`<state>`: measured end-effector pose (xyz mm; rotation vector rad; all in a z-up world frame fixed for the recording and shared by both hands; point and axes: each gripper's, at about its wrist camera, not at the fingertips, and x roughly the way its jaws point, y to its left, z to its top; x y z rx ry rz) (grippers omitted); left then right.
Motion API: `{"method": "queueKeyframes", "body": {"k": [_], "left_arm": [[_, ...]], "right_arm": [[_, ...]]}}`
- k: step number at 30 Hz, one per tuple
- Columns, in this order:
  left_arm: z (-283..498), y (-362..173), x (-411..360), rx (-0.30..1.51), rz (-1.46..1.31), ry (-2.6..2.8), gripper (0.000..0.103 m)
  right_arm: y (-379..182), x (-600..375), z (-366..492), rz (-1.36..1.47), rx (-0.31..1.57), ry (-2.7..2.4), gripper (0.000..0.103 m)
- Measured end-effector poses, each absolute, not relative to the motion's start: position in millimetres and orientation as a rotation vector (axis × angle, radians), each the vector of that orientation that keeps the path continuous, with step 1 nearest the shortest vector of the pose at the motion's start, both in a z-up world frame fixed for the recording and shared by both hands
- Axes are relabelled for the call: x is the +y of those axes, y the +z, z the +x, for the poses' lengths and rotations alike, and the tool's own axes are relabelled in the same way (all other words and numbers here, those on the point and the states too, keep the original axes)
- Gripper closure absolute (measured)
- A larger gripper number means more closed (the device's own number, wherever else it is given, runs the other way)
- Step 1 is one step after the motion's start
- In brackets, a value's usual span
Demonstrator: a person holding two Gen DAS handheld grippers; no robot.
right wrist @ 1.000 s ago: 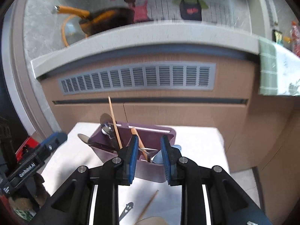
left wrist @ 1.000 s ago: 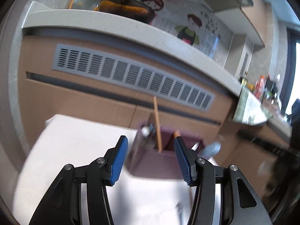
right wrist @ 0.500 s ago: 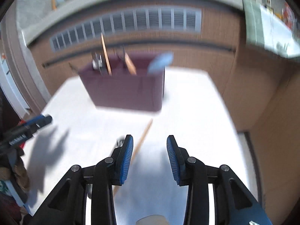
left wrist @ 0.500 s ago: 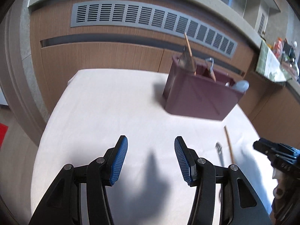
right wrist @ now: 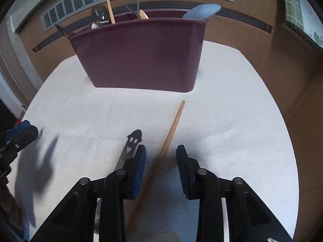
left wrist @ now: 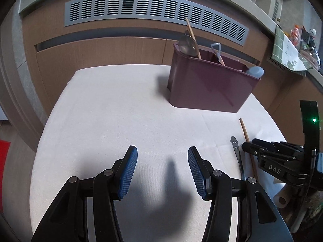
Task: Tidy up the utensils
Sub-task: 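Close the right tool on a wooden chopstick on the table while the left tool approaches the smiley-face spoon, then lift the chopstick with the right tool while the left tool closes on the smiley-face spoon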
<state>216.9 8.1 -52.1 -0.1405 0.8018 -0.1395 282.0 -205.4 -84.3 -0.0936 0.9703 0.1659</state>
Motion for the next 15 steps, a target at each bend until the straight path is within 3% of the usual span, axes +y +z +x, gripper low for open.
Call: {"method": "queueKeyframes", "body": {"k": [2, 3, 15], "left_arm": [[218, -52, 5, 0.81, -0.134, -0.145, 0.05], [218, -52, 3, 0.812, -0.132, -0.147, 0.05], [218, -58, -37, 0.881, -0.097, -0.278, 0.05]], "right_arm": [[-84, -206, 279, -0.119, 0.962, 0.166, 0.094], [-83, -208, 276, -0.128, 0.957, 0.168, 0.096], [-82, -268, 239, -0.078, 0.94, 0.066, 0.098]]}}
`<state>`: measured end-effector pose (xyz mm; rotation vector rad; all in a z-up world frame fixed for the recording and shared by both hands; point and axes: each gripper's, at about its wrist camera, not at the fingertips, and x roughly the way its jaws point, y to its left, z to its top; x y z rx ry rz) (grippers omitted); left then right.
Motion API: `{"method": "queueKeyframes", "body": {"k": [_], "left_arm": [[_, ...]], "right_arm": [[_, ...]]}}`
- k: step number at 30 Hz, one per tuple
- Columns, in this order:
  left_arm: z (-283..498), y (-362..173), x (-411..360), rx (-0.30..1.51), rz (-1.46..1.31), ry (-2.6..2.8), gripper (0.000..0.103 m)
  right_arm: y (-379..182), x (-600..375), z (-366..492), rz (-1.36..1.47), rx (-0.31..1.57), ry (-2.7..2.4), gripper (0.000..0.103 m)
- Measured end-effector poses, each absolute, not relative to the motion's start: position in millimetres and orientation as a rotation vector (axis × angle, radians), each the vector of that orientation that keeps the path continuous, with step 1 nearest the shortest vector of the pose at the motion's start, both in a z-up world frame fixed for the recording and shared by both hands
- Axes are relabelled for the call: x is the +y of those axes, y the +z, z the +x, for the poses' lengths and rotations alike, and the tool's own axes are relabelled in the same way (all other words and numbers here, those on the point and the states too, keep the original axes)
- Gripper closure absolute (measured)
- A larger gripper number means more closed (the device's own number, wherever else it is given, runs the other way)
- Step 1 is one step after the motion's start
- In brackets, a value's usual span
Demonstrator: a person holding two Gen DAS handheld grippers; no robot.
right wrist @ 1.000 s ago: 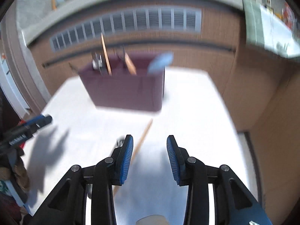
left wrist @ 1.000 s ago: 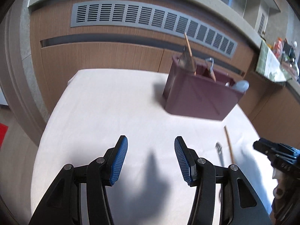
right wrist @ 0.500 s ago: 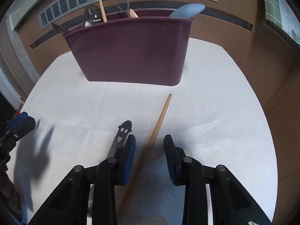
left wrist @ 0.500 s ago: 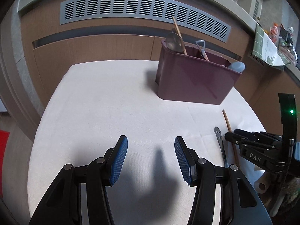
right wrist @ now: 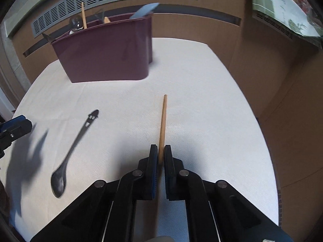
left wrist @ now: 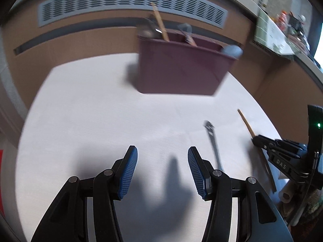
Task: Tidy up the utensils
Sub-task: 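Lift the chopstick with the right tool while the left tool closes on the smiley-face spoon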
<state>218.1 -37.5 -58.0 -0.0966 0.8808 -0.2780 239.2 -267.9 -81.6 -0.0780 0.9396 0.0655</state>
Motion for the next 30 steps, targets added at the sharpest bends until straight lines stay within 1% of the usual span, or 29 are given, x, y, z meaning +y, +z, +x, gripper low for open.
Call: {"method": "queueKeyframes", "body": {"k": [3, 6, 12, 17, 21, 24, 26, 27, 29, 30], "left_arm": [[215, -64, -60, 0.925, -0.075, -0.379, 0.051], [217, -69, -77, 0.965, -0.063, -0.426, 0.062], [205, -70, -104, 0.981, 0.003, -0.489, 0.062], [182, -76, -122, 0.932, 0.198, -0.447, 0.062], [177, -78, -113, 0.896, 0.249, -0.395, 0.061], [182, -77, -96, 0.893, 0.24, -0.345, 0.061], [187, -77, -82, 0.903, 0.207, -0.317, 0.061], [190, -76, -76, 0.907, 0.189, -0.309, 0.061], [195, -78, -67, 0.915, 0.158, -0.294, 0.061], [197, -78, -61, 0.918, 0.14, -0.288, 0.061]], "right_arm": [[-82, -276, 228, -0.054, 0.933, 0.063, 0.098], [-83, -283, 225, -0.022, 0.929, 0.062, 0.097], [-85, -285, 227, 0.004, 0.918, 0.074, 0.097], [-86, -283, 226, 0.004, 0.91, 0.073, 0.095], [-87, -280, 225, -0.007, 0.907, 0.072, 0.094], [-87, -277, 224, -0.026, 0.905, 0.092, 0.085], [-86, -274, 223, -0.031, 0.908, 0.115, 0.072], [-87, -272, 223, -0.029, 0.912, 0.129, 0.068], [-87, -268, 222, -0.037, 0.928, 0.156, 0.05], [-88, -265, 221, -0.041, 0.939, 0.175, 0.045]]}}
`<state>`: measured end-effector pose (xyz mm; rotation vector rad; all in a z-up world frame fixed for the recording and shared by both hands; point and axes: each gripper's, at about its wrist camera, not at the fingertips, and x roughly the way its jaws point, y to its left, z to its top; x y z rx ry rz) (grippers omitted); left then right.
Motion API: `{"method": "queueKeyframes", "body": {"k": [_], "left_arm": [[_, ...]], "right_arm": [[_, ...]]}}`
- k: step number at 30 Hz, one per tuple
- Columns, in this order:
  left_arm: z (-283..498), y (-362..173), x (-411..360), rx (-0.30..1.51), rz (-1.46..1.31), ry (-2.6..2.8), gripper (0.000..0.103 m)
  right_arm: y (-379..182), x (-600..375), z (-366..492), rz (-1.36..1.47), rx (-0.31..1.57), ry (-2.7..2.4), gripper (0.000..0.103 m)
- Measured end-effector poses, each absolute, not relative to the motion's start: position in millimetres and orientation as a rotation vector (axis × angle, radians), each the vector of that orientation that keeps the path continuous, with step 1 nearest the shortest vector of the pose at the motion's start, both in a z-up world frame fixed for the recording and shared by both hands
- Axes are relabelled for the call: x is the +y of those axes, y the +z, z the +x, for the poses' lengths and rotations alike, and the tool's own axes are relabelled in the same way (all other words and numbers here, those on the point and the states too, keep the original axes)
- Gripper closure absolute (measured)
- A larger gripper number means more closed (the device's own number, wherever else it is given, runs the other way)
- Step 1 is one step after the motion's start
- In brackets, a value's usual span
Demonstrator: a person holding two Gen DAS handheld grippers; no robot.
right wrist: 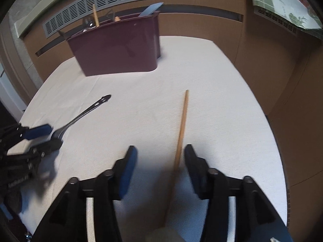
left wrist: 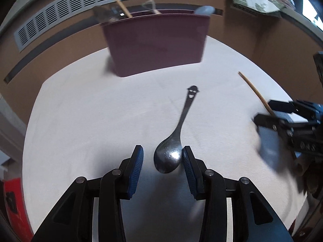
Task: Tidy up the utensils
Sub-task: 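Lift the chopstick with the right tool while the left tool closes on the smiley-face spoon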
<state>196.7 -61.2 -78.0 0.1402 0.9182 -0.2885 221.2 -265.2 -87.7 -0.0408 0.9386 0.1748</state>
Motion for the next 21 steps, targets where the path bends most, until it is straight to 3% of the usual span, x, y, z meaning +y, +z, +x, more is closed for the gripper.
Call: {"method": "queueKeyframes", "body": {"k": [2, 6, 9, 11, 14, 18, 21], "left_arm": [[198, -77, -52, 0.923, 0.115, -0.292, 0.061], [196, -76, -45, 0.922, 0.093, -0.31, 0.061], [196, -77, -43, 0.922, 0.075, -0.321, 0.061], [200, -78, -42, 0.925, 0.064, -0.326, 0.061], [201, -78, -39, 0.929, 0.049, -0.329, 0.061], [201, -80, -40, 0.924, 0.052, -0.337, 0.059], [202, -80, -45, 0.935, 0.052, -0.359, 0.049]], "right_arm": [[-89, -260, 220, -0.053, 0.959, 0.2, 0.033], [-88, -251, 224, -0.127, 1.006, 0.239, 0.031], [-86, -256, 228, -0.113, 0.985, 0.215, 0.053], [-84, -260, 234, -0.112, 0.968, 0.182, 0.075], [-84, -260, 248, -0.141, 0.945, 0.151, 0.095], [-81, -252, 259, -0.155, 0.925, 0.148, 0.097], [-70, -246, 257, -0.104, 0.888, 0.189, 0.097]]}}
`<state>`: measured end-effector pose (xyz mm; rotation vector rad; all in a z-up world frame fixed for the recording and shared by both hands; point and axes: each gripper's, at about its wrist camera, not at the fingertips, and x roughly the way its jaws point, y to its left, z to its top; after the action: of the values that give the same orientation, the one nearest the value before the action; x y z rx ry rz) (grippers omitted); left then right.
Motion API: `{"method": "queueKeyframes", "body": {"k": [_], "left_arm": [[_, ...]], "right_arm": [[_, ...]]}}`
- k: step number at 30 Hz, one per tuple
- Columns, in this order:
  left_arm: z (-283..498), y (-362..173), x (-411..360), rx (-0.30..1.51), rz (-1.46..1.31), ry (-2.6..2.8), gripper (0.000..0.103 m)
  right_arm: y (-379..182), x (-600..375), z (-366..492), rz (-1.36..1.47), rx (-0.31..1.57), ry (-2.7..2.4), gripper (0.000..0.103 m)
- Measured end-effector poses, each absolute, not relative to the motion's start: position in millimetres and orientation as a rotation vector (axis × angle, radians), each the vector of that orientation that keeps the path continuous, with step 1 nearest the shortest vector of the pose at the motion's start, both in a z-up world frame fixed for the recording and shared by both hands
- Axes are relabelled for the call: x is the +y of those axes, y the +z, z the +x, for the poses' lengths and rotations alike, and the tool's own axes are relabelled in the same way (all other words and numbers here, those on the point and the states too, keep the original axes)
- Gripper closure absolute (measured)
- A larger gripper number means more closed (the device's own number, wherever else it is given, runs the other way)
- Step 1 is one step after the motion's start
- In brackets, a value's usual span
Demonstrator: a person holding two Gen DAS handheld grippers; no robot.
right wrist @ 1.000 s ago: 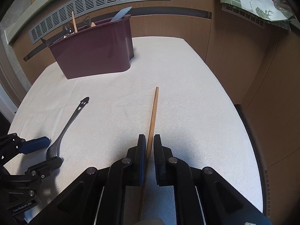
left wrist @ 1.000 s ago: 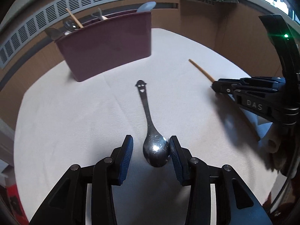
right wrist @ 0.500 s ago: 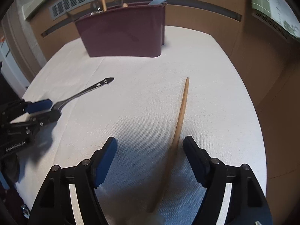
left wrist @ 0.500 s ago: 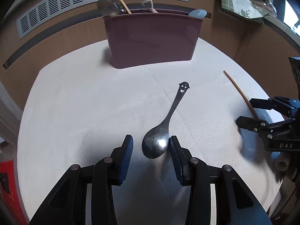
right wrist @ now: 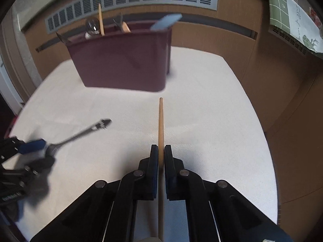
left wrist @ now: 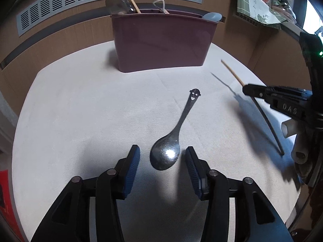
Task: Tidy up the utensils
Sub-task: 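Lift the chopstick with the right tool while the left tool closes on the smiley-face spoon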
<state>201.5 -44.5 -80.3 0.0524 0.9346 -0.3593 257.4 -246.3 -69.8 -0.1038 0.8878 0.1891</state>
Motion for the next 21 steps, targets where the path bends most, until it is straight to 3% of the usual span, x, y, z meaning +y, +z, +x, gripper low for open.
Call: {"method": "queueKeyframes", "body": {"k": [2, 6, 12, 18, 19, 20, 21], "left_arm": [[203, -81, -50, 0.948, 0.073, -0.379, 0.042], [203, -81, -57, 0.935, 0.106, -0.369, 0.042], [212, -79, -56, 0.912, 0.099, -0.334, 0.072], [202, -60, -46, 0.826, 0.112, -0.323, 0.075], [198, -52, -42, 0.796, 0.103, -0.321, 0.094], [195, -44, -39, 0.767, 0.093, -0.322, 0.102], [193, -34, -36, 0.738, 0.082, -0.319, 0.102]], "right_arm": [[-59, -244, 253, -0.07, 0.853, 0.21, 0.097], [-44, -244, 245, -0.042, 0.807, 0.219, 0.098], [-32, -250, 236, -0.034, 0.77, 0.2, 0.097], [-32, -259, 231, -0.003, 0.76, 0.187, 0.097], [-31, -261, 231, 0.002, 0.757, 0.187, 0.097], [-29, -263, 230, 0.009, 0.754, 0.187, 0.097], [-28, -264, 229, 0.015, 0.747, 0.186, 0.097]]}}
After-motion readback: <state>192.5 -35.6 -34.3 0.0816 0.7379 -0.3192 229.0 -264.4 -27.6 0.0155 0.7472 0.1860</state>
